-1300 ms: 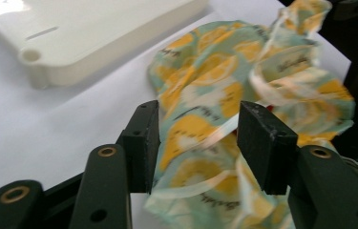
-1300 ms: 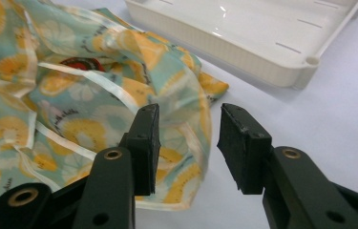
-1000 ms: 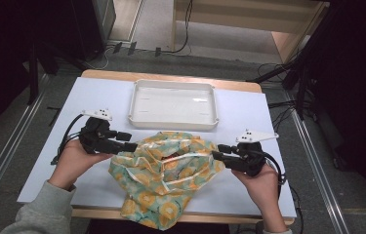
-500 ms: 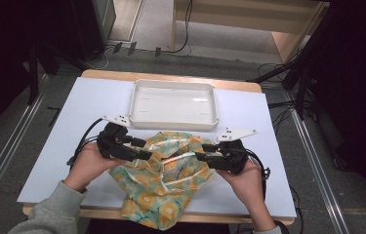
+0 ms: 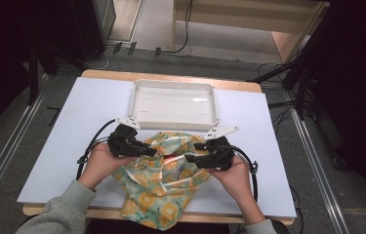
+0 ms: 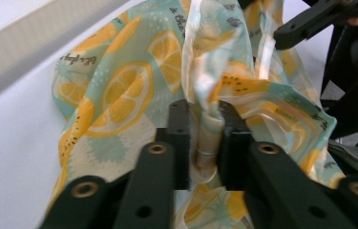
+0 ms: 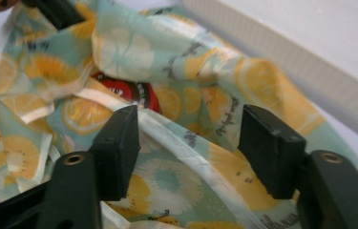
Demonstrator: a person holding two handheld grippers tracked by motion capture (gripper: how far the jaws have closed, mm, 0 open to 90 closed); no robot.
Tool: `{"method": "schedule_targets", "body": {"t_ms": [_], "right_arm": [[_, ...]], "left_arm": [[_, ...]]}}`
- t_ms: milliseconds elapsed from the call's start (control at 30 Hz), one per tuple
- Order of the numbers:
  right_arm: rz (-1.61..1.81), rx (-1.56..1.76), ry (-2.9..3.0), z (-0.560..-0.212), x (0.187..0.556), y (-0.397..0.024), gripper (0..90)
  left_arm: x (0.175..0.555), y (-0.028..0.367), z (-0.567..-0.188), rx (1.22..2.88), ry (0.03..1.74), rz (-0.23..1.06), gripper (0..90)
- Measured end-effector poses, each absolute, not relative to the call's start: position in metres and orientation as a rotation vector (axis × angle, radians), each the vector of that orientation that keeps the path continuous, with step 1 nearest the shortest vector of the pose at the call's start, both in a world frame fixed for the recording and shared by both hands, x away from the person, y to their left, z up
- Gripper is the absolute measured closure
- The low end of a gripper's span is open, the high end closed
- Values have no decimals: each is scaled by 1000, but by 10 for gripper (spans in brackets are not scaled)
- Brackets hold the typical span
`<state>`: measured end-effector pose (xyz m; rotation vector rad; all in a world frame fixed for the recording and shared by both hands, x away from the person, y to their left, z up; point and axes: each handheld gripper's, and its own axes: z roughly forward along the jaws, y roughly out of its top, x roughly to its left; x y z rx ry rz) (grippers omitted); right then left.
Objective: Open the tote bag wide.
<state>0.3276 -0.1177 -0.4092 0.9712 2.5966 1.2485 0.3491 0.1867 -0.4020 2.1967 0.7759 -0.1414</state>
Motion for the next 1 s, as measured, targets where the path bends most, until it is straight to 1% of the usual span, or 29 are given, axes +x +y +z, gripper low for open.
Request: {"method": "schedule_targets", "body": {"t_ms": [33, 67, 100, 133, 167, 200, 233, 267, 500, 767, 867, 1000], "right_arm": [[1241, 983, 2598, -412, 327, -117, 526], [1241, 983, 2598, -412, 327, -117, 526], [1250, 966, 2595, -413, 327, -118, 583], [1253, 968, 2601, -416, 326, -118, 668], [1241, 963, 2619, -417, 326, -119, 722], [1217, 964, 2637, -419, 326, -118, 824], [1217, 964, 2637, -419, 326, -118, 824], [1208, 962, 2652, -419, 325, -118, 888], [1199, 938, 2663, -416, 319, -119, 900], [1211, 957, 2648, -412, 305, -132, 900], [1210, 968, 2646, -414, 301, -137, 900], [1208, 981, 2643, -416, 294, -144, 900]], "left_arm": [[350, 187, -403, 2185, 786, -122, 825], [350, 187, -403, 2185, 786, -122, 845], [349, 188, -403, 2181, 786, -113, 845], [349, 188, -402, 2175, 790, -105, 863], [349, 189, -401, 2167, 791, -100, 871], [350, 190, -400, 2168, 789, -97, 880], [350, 190, -400, 2168, 791, -89, 880], [350, 192, -399, 2170, 795, -84, 884], [352, 199, -393, 2154, 804, -60, 887], [367, 209, -379, 2123, 840, -34, 887], [375, 212, -379, 2123, 863, -19, 887], [387, 217, -385, 2120, 902, -29, 887]]}}
